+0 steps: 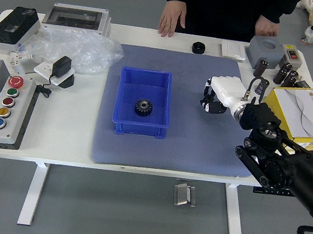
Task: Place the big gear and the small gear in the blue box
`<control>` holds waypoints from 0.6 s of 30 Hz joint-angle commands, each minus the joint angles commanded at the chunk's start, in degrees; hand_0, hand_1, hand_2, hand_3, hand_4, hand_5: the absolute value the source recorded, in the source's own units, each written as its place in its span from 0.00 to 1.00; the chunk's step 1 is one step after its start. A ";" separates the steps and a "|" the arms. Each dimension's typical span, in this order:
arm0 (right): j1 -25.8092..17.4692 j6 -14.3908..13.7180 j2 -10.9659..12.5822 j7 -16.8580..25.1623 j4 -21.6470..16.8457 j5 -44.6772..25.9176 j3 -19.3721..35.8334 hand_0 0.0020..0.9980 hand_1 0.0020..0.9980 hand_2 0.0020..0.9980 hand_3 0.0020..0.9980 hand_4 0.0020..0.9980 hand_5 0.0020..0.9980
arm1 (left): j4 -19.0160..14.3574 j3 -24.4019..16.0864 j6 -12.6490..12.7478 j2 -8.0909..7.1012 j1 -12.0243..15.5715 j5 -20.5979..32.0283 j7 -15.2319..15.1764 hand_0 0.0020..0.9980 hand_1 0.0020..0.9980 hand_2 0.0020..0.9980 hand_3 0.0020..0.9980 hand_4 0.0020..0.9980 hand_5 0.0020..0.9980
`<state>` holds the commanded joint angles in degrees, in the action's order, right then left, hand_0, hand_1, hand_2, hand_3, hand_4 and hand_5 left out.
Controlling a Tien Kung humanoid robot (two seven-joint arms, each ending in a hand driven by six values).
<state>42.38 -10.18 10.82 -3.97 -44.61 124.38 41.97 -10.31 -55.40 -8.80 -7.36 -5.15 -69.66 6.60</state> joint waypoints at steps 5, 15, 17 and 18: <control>0.64 0.52 1.12 -0.94 -4.47 1.68 1.36 0.57 0.39 0.43 0.45 0.67 0.10 | 0.00 -0.15 -0.01 -0.08 0.03 -0.02 0.00 0.85 0.82 0.80 0.82 0.68 0.30; 2.38 1.69 0.99 -2.73 -14.51 3.85 0.96 0.57 0.39 0.43 0.45 0.67 0.07 | 0.00 -0.28 -0.10 -0.31 0.03 -0.26 0.02 0.85 0.82 0.80 0.82 0.68 0.30; 2.69 1.80 0.11 -2.94 -15.58 3.90 0.46 0.57 0.39 0.43 0.45 0.67 0.07 | 0.00 -0.24 -0.11 -0.37 0.04 -0.31 0.04 0.85 0.82 0.80 0.82 0.68 0.30; 2.79 1.79 -0.40 -3.01 -15.87 3.88 0.21 0.57 0.39 0.43 0.45 0.67 0.07 | 0.00 -0.20 -0.12 -0.39 0.05 -0.32 0.05 0.85 0.82 0.80 0.82 0.68 0.30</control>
<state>45.17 -8.39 10.42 -6.98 -60.48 128.26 42.19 -10.31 -55.60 -8.92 -7.75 -5.11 -69.99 6.65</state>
